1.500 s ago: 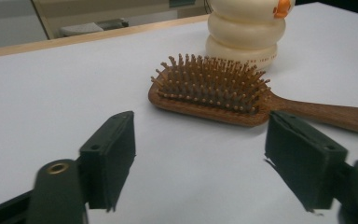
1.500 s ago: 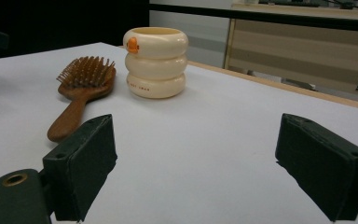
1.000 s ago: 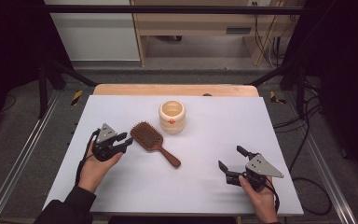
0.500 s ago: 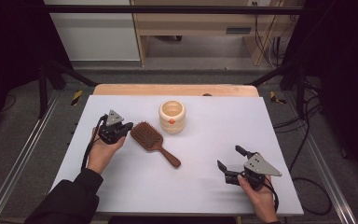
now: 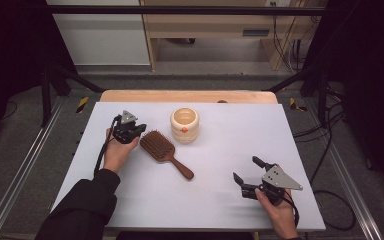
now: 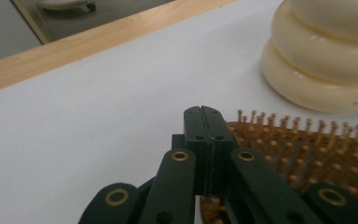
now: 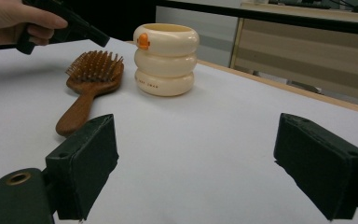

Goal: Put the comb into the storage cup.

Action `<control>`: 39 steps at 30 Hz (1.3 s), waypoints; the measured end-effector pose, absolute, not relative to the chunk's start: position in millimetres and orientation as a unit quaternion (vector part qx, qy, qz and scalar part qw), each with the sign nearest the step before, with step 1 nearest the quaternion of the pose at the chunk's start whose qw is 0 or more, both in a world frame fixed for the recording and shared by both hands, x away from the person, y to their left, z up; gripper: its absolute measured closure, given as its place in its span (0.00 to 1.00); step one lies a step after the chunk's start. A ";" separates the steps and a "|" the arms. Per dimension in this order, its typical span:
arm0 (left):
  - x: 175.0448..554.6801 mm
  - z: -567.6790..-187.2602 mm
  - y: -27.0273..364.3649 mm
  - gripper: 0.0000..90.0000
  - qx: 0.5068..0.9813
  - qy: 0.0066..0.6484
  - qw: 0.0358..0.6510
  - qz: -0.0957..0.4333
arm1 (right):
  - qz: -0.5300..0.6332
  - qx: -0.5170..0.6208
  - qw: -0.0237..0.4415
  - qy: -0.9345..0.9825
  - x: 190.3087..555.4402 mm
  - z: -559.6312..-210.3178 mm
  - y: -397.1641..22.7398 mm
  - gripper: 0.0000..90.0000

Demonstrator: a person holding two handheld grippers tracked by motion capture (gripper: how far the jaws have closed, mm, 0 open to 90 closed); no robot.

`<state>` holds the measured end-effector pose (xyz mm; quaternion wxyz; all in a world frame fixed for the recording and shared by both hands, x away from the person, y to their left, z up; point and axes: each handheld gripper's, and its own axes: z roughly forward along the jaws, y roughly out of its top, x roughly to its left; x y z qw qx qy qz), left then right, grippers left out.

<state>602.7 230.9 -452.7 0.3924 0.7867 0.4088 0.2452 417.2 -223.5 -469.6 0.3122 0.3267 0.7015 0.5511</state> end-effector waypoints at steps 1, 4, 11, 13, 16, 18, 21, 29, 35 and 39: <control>605.0 -454.2 231.1 1.00 0.788 0.409 0.389 0.245 | 0.552 0.327 0.312 0.701 417.1 -469.6 -223.6 0.15; 609.7 -457.5 231.6 1.00 0.791 0.411 0.383 0.241 | 0.552 0.328 0.310 0.701 417.1 -469.6 -224.3 0.15; 611.4 -467.3 228.2 1.00 0.804 0.407 0.366 0.232 | 0.553 0.329 0.310 0.700 417.0 -469.4 -224.5 0.15; 609.7 -468.3 225.9 1.00 0.809 0.403 0.359 0.235 | 0.553 0.329 0.309 0.700 417.1 -469.3 -224.8 0.15; 608.1 -467.5 226.0 1.00 0.809 0.406 0.357 0.233 | 0.553 0.330 0.308 0.700 417.2 -469.3 -224.8 0.15; 606.8 -467.1 225.6 1.00 0.810 0.405 0.356 0.229 | 0.553 0.331 0.308 0.700 417.4 -469.4 -224.7 0.15; 604.3 -466.7 221.9 1.00 0.815 0.400 0.354 0.225 | 0.554 0.331 0.306 0.700 417.5 -469.5 -224.7 0.15; 588.6 -468.4 205.5 1.00 0.821 0.388 0.367 0.201 | 0.557 0.334 0.307 0.696 416.0 -467.9 -225.8 0.15; 572.5 -469.3 187.6 1.00 0.827 0.374 0.377 0.184 | 0.560 0.342 0.304 0.690 414.5 -465.9 -226.3 0.15; 562.8 -468.9 178.6 1.00 0.830 0.371 0.379 0.173 | 0.559 0.342 0.305 0.691 414.0 -465.1 -226.5 0.15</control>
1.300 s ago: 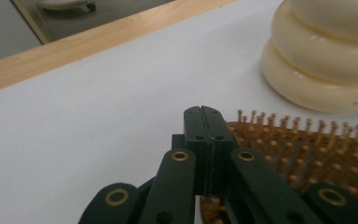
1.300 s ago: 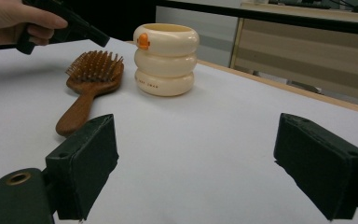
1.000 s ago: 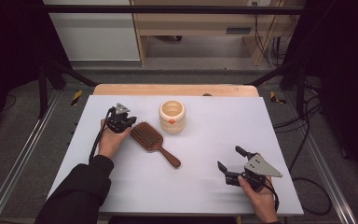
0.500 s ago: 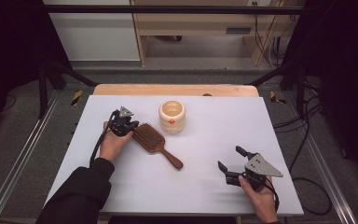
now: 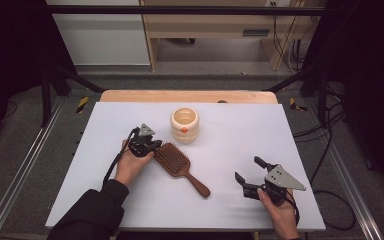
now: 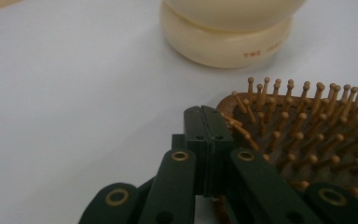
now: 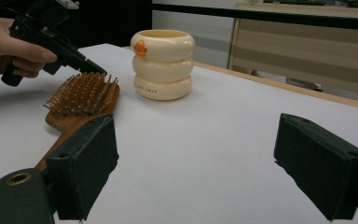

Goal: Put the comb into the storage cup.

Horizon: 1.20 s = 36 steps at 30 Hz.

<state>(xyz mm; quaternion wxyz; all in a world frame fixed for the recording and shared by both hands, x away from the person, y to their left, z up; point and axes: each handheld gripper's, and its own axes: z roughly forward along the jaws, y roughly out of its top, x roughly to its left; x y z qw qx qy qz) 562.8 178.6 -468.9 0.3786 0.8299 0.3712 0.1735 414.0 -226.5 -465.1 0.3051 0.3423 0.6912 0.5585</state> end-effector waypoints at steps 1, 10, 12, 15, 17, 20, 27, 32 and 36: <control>560.7 -468.8 176.9 1.00 0.831 0.370 0.378 0.172 | 0.558 0.342 0.305 0.692 414.0 -465.0 -226.4 0.15; 540.8 -469.4 167.4 1.00 0.826 0.380 0.385 0.155 | 0.556 0.346 0.294 0.697 412.7 -463.3 -225.5 0.15; 536.5 -468.5 163.7 1.00 0.830 0.377 0.381 0.155 | 0.557 0.345 0.293 0.696 411.8 -462.6 -225.1 0.15; 530.8 -467.8 158.3 1.00 0.834 0.373 0.378 0.150 | 0.559 0.346 0.290 0.696 410.9 -461.3 -224.4 0.15; 527.0 -467.6 154.8 1.00 0.832 0.373 0.385 0.143 | 0.559 0.346 0.284 0.698 410.3 -460.7 -223.6 0.15; 520.8 -467.8 148.0 1.00 0.835 0.366 0.386 0.142 | 0.557 0.344 0.282 0.701 409.7 -460.2 -222.7 0.15; 509.7 -467.6 134.6 1.00 0.840 0.357 0.385 0.136 | 0.558 0.345 0.279 0.701 409.2 -459.6 -222.8 0.14; 503.1 -467.0 127.8 1.00 0.844 0.350 0.383 0.135 | 0.558 0.351 0.271 0.701 408.9 -458.3 -223.2 0.14; 498.6 -467.5 123.4 1.00 0.846 0.344 0.384 0.137 | 0.557 0.351 0.274 0.701 408.7 -457.8 -223.4 0.14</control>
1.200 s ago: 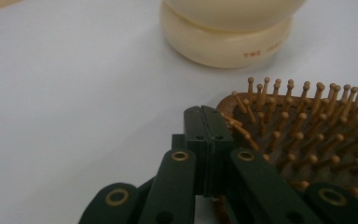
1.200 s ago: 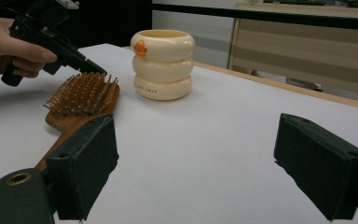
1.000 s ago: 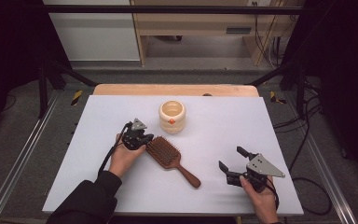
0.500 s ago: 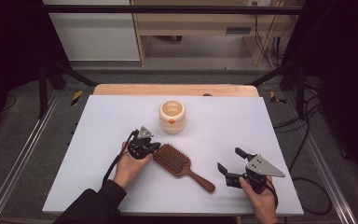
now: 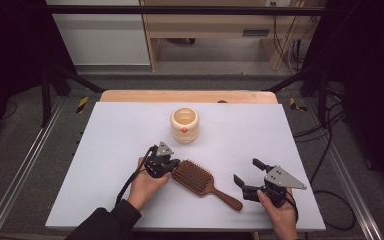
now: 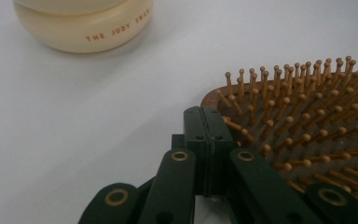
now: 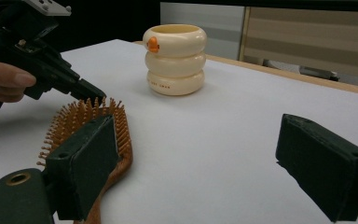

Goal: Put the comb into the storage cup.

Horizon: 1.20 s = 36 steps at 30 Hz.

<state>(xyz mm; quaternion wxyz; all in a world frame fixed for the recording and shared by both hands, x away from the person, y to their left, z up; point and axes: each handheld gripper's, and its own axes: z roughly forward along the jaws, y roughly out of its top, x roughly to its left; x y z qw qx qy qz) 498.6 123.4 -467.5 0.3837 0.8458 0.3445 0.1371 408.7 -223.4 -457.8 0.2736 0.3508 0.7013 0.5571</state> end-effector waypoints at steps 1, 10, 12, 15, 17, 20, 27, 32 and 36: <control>498.0 -467.7 122.8 1.00 0.846 0.344 0.384 0.138 | 0.557 0.351 0.273 0.701 408.7 -457.8 -223.4 0.14; 492.3 -468.0 116.4 1.00 0.847 0.339 0.386 0.137 | 0.557 0.355 0.269 0.701 408.8 -457.5 -223.5 0.13; 491.0 -468.0 114.9 1.00 0.847 0.338 0.386 0.136 | 0.557 0.358 0.269 0.699 408.3 -456.8 -223.4 0.12; 489.2 -468.3 112.6 1.00 0.848 0.336 0.388 0.134 | 0.558 0.361 0.263 0.699 409.0 -456.3 -224.5 0.11; 488.5 -469.0 111.3 1.00 0.848 0.333 0.388 0.136 | 0.558 0.361 0.262 0.700 409.1 -456.4 -224.5 0.11; 488.1 -469.7 111.3 1.00 0.847 0.334 0.389 0.139 | 0.557 0.363 0.260 0.700 409.3 -457.1 -224.1 0.11; 479.9 -468.2 115.4 1.00 0.842 0.316 0.391 0.197 | 0.559 0.379 0.247 0.695 409.2 -456.7 -222.7 0.08; 473.3 -463.8 135.4 1.00 0.816 0.329 0.425 0.212 | 0.544 0.387 0.253 0.701 410.5 -453.1 -221.0 0.07; 464.0 -460.2 172.9 1.00 0.784 0.337 0.459 0.246 | 0.504 0.377 0.258 0.733 404.7 -445.7 -216.0 0.07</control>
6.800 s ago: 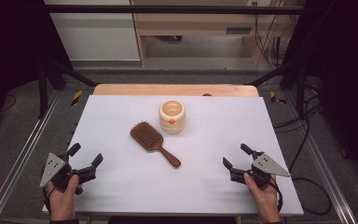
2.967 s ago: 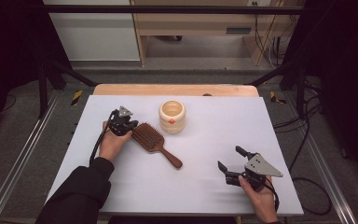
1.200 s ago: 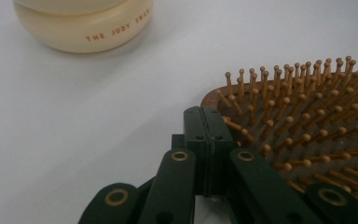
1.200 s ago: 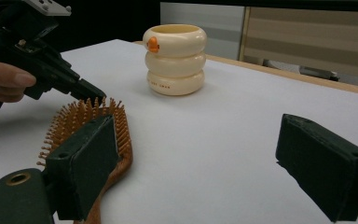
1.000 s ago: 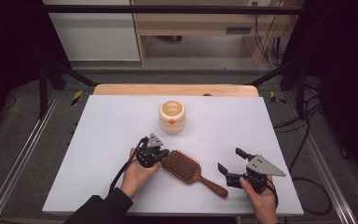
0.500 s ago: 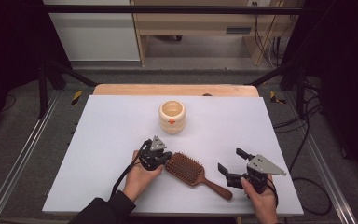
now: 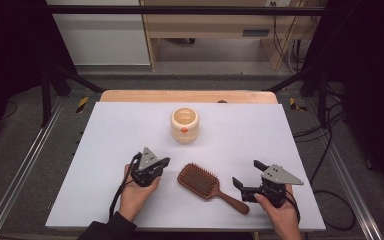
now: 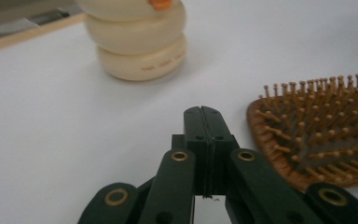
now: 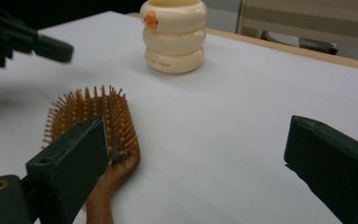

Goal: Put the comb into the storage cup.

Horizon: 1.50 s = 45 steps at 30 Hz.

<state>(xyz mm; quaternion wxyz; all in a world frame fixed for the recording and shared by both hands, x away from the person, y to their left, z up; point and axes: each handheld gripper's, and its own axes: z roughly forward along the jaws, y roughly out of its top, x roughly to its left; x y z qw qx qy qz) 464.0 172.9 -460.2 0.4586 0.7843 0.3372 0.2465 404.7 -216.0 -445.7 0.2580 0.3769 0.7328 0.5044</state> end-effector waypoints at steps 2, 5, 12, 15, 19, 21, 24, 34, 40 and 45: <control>460.3 -459.4 187.1 1.00 0.775 0.338 0.459 0.274 | 0.494 0.379 0.260 0.738 403.2 -445.6 -215.4 0.07; 452.3 -456.5 206.9 1.00 0.754 0.345 0.478 0.290 | 0.487 0.380 0.252 0.746 400.1 -442.3 -213.5 0.07; 433.7 -451.0 236.8 0.72 0.709 0.356 0.510 0.332 | 0.464 0.355 0.256 0.770 392.4 -423.5 -198.6 0.12; 429.0 -453.0 245.9 0.45 0.703 0.373 0.510 0.327 | 0.448 0.343 0.255 0.785 391.1 -413.7 -192.6 0.13; 424.5 -456.8 254.8 0.21 0.697 0.387 0.512 0.321 | 0.431 0.342 0.245 0.799 393.0 -408.2 -189.0 0.13; 422.9 -458.4 257.5 0.12 0.693 0.392 0.514 0.318 | 0.421 0.340 0.242 0.805 394.0 -407.9 -187.3 0.12; 422.6 -460.4 257.9 0.06 0.689 0.394 0.519 0.317 | 0.413 0.339 0.230 0.813 395.8 -408.0 -184.6 0.12; 422.5 -461.3 259.7 0.03 0.686 0.385 0.528 0.320 | 0.368 0.338 0.202 0.842 404.7 -410.9 -175.6 0.12; 422.6 -461.7 260.9 0.03 0.684 0.386 0.529 0.322 | 0.343 0.343 0.186 0.854 407.6 -416.7 -171.4 0.12; 423.0 -462.0 260.9 0.03 0.683 0.383 0.530 0.324 | 0.330 0.340 0.174 0.863 409.8 -418.8 -165.1 0.13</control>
